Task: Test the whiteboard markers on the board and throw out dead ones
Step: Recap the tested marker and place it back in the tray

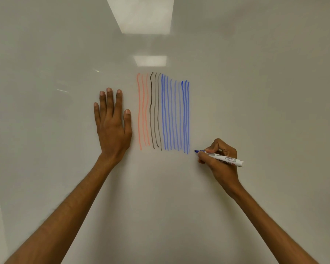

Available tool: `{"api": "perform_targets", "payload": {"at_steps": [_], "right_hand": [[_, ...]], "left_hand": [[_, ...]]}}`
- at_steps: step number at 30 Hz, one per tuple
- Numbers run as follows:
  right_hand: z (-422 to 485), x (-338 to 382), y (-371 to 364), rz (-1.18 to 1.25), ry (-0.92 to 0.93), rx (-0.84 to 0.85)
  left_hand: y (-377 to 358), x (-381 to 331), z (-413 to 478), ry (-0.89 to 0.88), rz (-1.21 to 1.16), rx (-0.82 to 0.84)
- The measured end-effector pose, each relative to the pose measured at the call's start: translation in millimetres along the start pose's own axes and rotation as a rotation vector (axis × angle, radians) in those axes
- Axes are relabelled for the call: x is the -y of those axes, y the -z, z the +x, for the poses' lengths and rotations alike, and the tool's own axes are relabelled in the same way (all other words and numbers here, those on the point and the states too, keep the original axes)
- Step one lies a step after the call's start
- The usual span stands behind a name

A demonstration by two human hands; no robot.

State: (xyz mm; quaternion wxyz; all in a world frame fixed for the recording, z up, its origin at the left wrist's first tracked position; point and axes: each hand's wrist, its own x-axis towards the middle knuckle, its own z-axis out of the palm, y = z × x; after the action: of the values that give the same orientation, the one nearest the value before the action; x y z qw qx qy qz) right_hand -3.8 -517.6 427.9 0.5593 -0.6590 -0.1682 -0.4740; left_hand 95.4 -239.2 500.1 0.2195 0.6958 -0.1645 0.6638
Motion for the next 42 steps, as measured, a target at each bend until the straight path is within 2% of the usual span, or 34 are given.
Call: {"api": "perform_targets", "payload": {"at_steps": [9, 13, 16, 21, 26, 32, 38, 42], "right_hand": [[-12, 4, 1, 0.022, -0.072, -0.024], [-32, 10, 2, 0.195, -0.201, -0.034], [-56, 8, 1, 0.270, -0.300, -0.019], [-108, -12, -8, 0.255, -0.432, 0.003], [-155, -31, -15, 0.218, -0.554, 0.025], [-207, -52, -29, 0.175, -0.669, 0.149], [-253, -68, -50, 0.169, -0.768, 0.333], [-281, -77, -65, 0.169, -0.817, 0.396]], "left_hand": [[15, -8, -47, 0.074, -0.082, 0.109], [25, -13, -79, 0.126, -0.139, 0.176], [32, -9, -102, 0.097, -0.115, 0.227], [41, -2, -124, 0.081, -0.074, 0.280], [54, -10, -156, 0.176, -0.106, 0.361], [78, -34, -242, 0.200, -0.039, 0.567], [103, -54, -320, 0.114, -0.238, 0.898], [113, -44, -351, 0.161, -0.270, 1.035]]}}
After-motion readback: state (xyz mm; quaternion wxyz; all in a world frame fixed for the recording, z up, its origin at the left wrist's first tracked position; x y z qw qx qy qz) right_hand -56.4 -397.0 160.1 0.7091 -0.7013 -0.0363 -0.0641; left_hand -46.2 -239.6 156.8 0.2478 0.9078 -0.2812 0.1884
